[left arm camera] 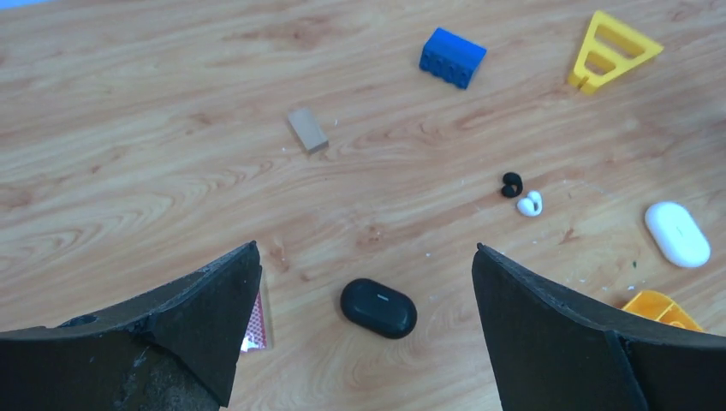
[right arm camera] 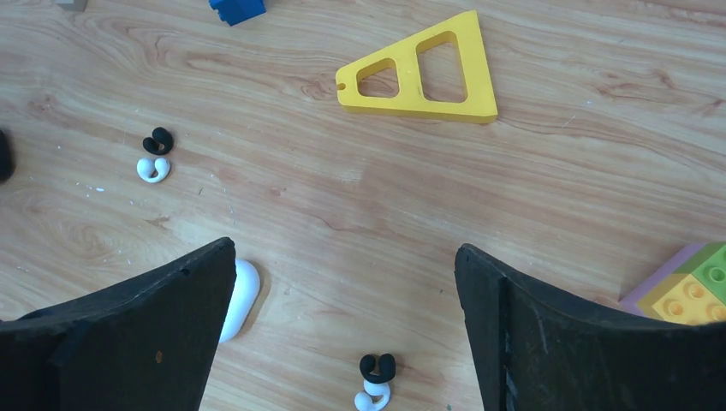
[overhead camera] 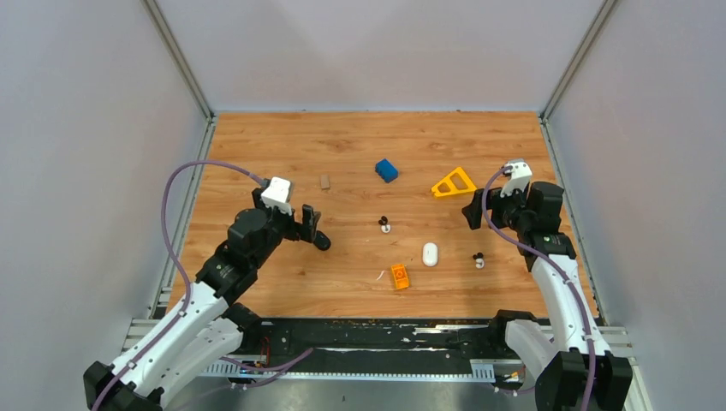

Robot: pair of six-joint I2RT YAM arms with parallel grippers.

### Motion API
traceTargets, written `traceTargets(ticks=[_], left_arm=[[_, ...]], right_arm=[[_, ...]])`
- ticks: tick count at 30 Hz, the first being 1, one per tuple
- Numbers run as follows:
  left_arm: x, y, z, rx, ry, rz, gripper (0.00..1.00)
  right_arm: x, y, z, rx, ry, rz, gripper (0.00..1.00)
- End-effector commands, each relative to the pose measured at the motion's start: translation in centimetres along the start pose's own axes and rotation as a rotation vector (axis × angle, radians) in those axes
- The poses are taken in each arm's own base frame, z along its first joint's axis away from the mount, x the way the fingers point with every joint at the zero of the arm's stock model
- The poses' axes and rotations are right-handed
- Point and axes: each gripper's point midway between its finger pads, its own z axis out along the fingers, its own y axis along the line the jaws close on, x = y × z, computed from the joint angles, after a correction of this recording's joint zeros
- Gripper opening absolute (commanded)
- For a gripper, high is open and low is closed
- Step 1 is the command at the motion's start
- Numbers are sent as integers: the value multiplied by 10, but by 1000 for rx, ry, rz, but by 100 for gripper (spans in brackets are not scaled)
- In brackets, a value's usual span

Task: Insert the wireless bluetooth earbuds into the charging case
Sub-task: Pick up the charging case at the center of the board.

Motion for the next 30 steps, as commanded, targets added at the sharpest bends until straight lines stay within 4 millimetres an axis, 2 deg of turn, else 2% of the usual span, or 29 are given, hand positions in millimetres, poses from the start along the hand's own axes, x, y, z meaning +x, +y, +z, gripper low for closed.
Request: traceTargets(ticks=[1, 3, 4, 6, 8, 12, 15, 16, 19, 22, 26, 30], left_arm=[[-4, -5, 1, 34, -46, 39, 100], [8, -7, 7, 46, 10, 66, 100], [19, -2, 11, 21, 69, 99, 100], [34, 19, 16, -124, 186, 131, 100], [37, 24, 20, -167, 258, 130, 100], [40, 3, 27, -60, 248, 90, 100], [41, -13, 27, 31, 230, 76, 100], [41, -18, 26, 60, 231, 73, 100], [44, -37, 27, 159, 265, 36, 100], [52, -57, 27, 264, 311, 19, 98], [57, -48, 33, 207, 347, 35, 98], [56, -45, 34, 188, 338, 38, 98]], right_arm=[[-28, 1, -3, -1, -94, -17, 99], [-22, 10, -3, -65, -79, -79, 99], [-17, 16, -4, -111, -63, -132, 99], [-10, 25, -5, -183, -51, -210, 99], [-17, 27, -7, -193, -54, -235, 99], [-41, 45, -12, -298, -72, -331, 99], [-43, 58, -2, -380, -32, -372, 91], [-40, 74, 4, -429, -6, -416, 89], [-10, 96, 29, -471, 140, -554, 83], [27, 106, 46, -488, 353, -577, 67], [65, 106, 42, -451, 566, -557, 62], [75, 91, 36, -364, 554, -621, 63]])
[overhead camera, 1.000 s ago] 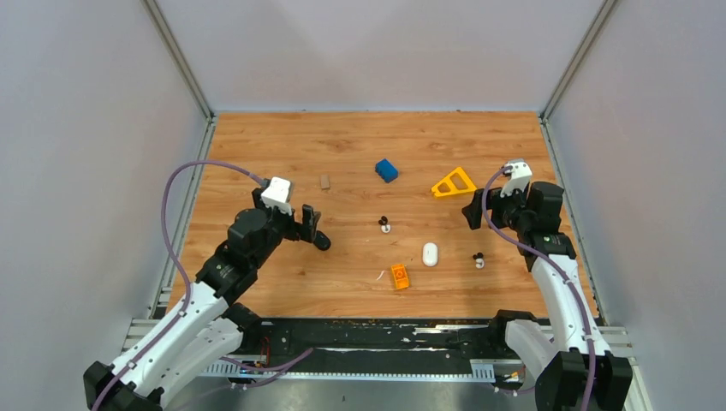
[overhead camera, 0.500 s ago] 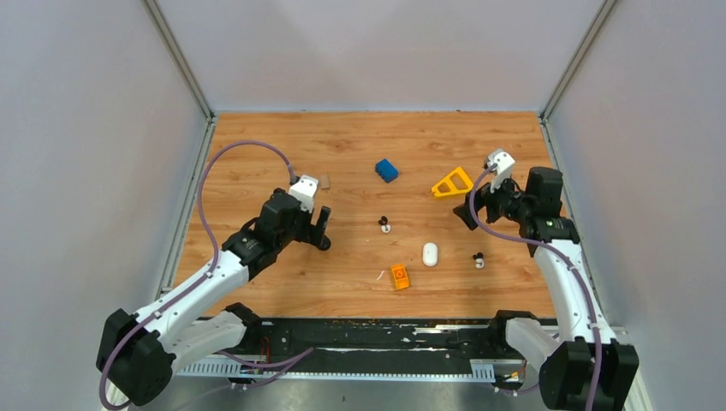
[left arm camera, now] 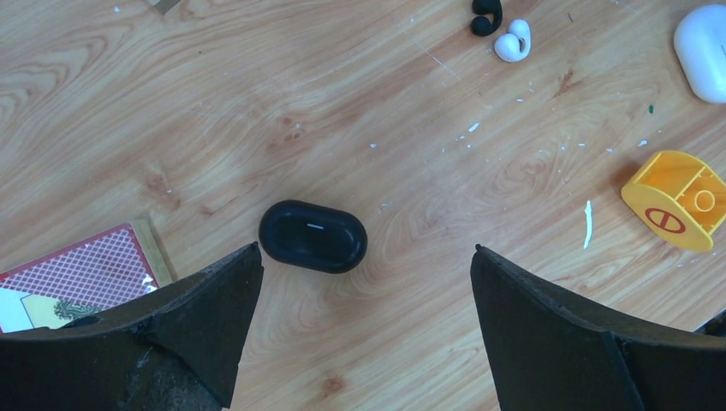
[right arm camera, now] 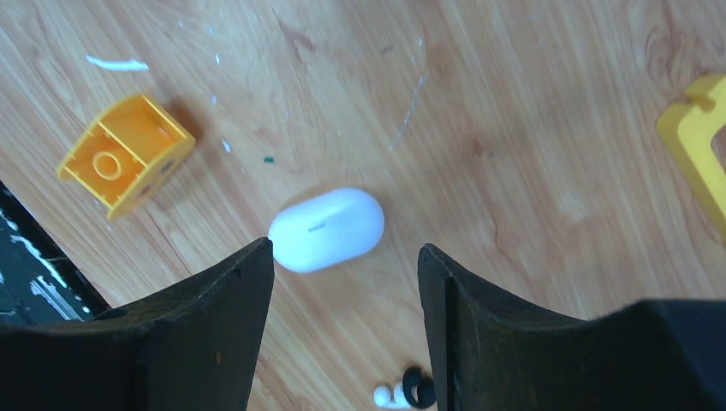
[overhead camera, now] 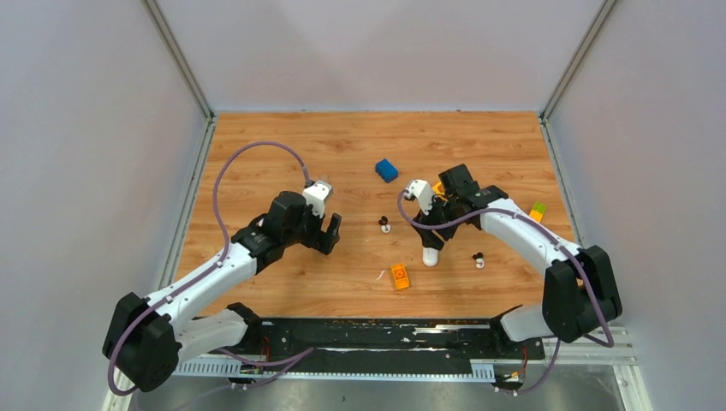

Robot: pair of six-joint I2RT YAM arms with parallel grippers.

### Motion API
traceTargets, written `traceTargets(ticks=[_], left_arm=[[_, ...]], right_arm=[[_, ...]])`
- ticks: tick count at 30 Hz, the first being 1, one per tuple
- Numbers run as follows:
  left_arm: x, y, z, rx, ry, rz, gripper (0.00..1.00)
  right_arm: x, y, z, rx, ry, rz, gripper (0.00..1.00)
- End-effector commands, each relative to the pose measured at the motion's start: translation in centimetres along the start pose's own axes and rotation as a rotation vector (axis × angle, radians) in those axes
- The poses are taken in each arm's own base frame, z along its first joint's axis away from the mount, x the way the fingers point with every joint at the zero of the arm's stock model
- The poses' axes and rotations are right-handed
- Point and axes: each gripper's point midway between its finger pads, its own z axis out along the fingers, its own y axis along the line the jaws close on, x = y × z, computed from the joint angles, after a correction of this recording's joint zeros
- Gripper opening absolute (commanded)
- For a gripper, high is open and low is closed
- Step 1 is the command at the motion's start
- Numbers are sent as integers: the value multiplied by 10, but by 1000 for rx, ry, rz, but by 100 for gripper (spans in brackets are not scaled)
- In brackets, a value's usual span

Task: Insert the wireless bluetooth earbuds into the charging case
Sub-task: Pick up the charging case at the center of the board.

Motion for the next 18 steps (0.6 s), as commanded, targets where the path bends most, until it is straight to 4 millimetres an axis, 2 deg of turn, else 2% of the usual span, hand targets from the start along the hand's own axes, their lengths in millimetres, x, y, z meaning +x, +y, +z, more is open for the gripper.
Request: traceTargets(ticks=[1, 6, 10, 13, 14, 17, 18], left_arm=[[-27, -6, -5, 17, -69, -8, 98], [-25, -6, -4, 16, -62, -13, 98], [-23, 1, -4, -24, -61, -20, 100], [-23, 13, -7, -91, -78, -29, 100], [-22, 15, -7, -101, -78, -32, 100], [-20, 12, -5, -84, -65, -27, 100], [-18, 9, -4, -65, -54, -24, 100]], right_arm=[[18, -9, -18, 134, 57, -30, 63], [22, -5, -16, 118, 78, 25, 65], [12, -6, -17, 107, 72, 174, 88], [6, -6, -15, 97, 89, 262, 94], [7, -7, -13, 105, 104, 290, 90], [10, -9, -10, 132, 121, 369, 71], [12, -9, -7, 138, 115, 394, 68]])
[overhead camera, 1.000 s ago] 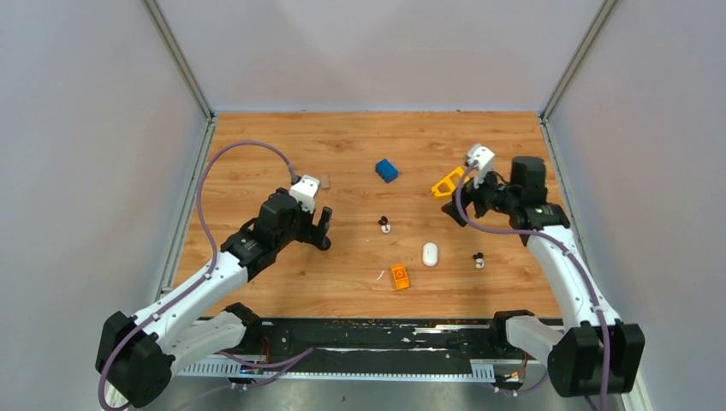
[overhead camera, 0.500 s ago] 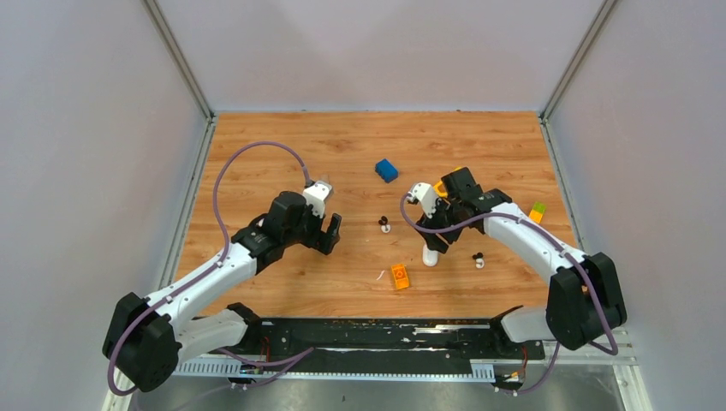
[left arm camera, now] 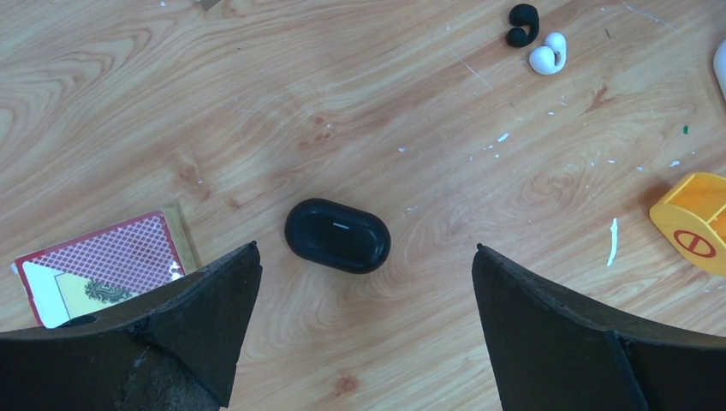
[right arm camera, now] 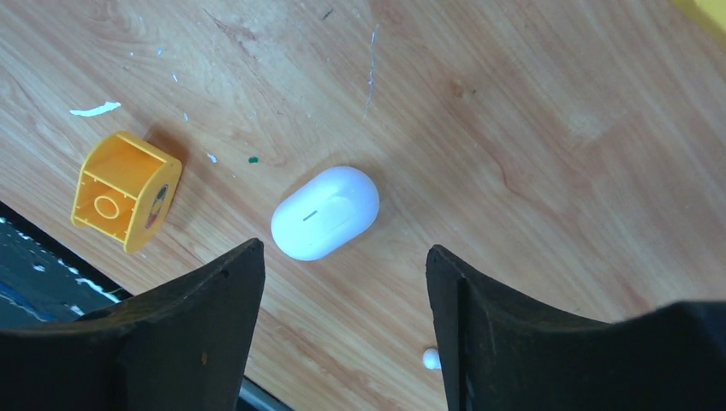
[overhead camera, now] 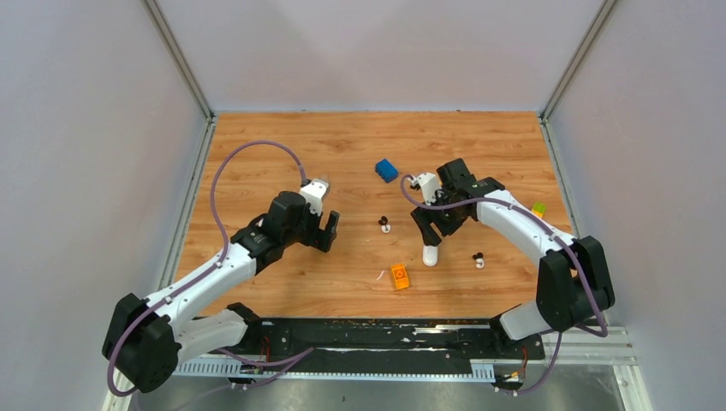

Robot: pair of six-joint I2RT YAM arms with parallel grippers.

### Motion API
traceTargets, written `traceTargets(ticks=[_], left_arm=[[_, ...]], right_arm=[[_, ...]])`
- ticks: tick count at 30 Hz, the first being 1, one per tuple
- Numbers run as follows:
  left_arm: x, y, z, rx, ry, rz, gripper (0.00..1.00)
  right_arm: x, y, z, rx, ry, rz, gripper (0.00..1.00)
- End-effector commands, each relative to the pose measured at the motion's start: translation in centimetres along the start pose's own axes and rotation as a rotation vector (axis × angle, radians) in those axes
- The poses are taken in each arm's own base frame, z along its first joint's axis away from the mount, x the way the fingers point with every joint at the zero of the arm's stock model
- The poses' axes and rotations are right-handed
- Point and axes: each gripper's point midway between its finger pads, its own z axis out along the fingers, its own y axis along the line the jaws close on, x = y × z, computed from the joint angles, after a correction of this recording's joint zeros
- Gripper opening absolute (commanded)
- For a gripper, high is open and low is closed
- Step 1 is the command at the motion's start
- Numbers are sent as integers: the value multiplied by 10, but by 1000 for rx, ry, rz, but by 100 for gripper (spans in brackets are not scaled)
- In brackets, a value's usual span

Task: Insert the wireless bluetooth earbuds into the charging case
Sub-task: Pick up the charging case at the center of the board.

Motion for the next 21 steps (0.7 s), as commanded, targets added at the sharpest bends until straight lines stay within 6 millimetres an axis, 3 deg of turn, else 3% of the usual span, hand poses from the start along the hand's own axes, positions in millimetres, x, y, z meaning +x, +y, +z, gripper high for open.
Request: traceTargets(ticks=[1, 10, 21], left_arm=[[-15, -7, -1, 24, -31, -5, 100], [-10, -6, 5, 26, 2, 16, 100], [-13, -8, 3, 39, -17, 24, 100]], right_arm=[[-6, 0, 0, 33, -11, 181, 68], [-1, 16, 30, 15, 36, 144, 66], [23, -3, 53, 119, 130, 106, 67]])
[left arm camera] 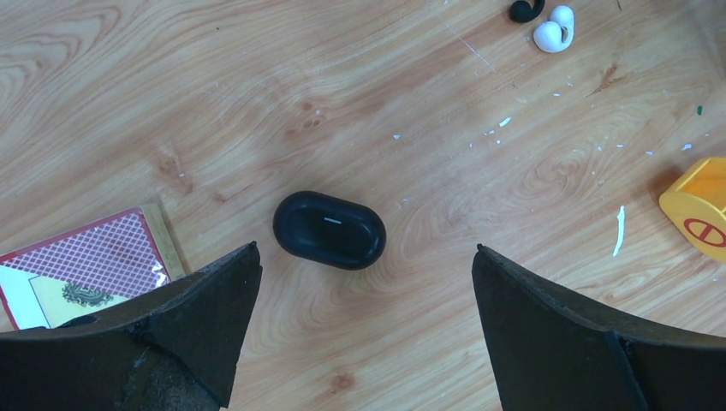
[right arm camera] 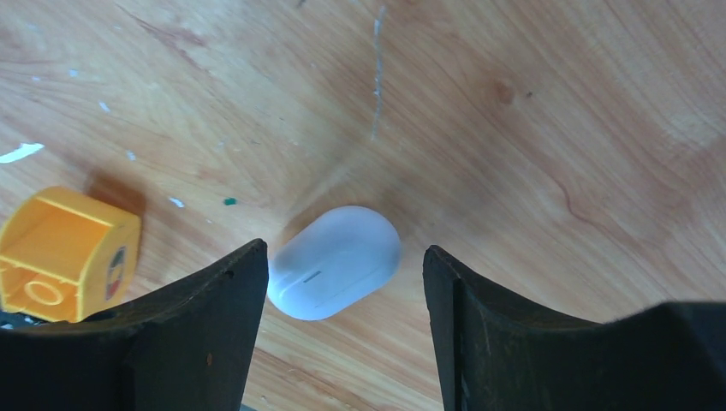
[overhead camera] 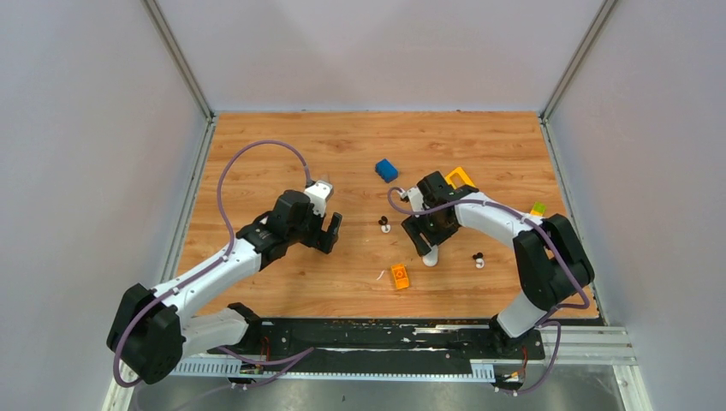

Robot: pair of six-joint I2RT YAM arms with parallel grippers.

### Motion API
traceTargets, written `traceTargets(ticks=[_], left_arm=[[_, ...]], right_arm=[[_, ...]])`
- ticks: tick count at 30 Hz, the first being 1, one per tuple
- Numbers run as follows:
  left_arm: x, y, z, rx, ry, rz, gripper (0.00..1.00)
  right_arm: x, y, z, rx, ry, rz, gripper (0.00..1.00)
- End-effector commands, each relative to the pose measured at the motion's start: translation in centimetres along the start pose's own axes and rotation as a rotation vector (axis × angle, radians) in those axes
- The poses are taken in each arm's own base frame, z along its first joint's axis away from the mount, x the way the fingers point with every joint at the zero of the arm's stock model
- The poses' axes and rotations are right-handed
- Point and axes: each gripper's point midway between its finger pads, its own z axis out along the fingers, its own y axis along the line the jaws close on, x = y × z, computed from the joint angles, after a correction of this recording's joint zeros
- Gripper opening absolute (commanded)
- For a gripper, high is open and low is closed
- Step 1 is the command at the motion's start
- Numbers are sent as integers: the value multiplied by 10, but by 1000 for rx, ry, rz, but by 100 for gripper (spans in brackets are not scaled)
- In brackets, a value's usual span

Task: Insert the wireless bluetooth earbuds into the charging case
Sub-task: Pick up the charging case at the center of the board.

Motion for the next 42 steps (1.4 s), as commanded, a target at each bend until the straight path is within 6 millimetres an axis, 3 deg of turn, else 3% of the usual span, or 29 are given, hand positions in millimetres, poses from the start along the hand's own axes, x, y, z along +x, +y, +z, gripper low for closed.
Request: traceTargets(ticks=[1, 8, 15, 25, 31, 32, 36, 38, 42], left_arm=[[-24, -5, -7, 24, -82, 18, 100], [-24, -10, -8, 51, -91, 24, 99], [-24, -13, -8, 67, -88, 24, 98], [-22, -16, -7, 84, -81, 22, 97], [-22, -17, -8, 87, -84, 25, 97], [-22, -17, -8, 89, -85, 25, 97], [-24, -20, -9, 107, -87, 21, 96], [-29, -29, -11, 152, -93, 3, 94], [-48, -66, -27, 331, -115, -104, 88]], right_arm=[[2, -16, 6, 83, -5, -3, 67], [5, -21, -7, 122, -36, -30, 67], [8, -12, -14, 70, -76, -89, 62], [13, -10, 2, 29, -14, -101, 55], [18, -13, 7, 36, 25, -98, 57], [18, -13, 8, 36, 27, -99, 55], [21, -12, 5, 28, 28, -116, 28], [19, -10, -2, 20, 18, -144, 22], [7, 12, -33, -83, -84, -250, 16]])
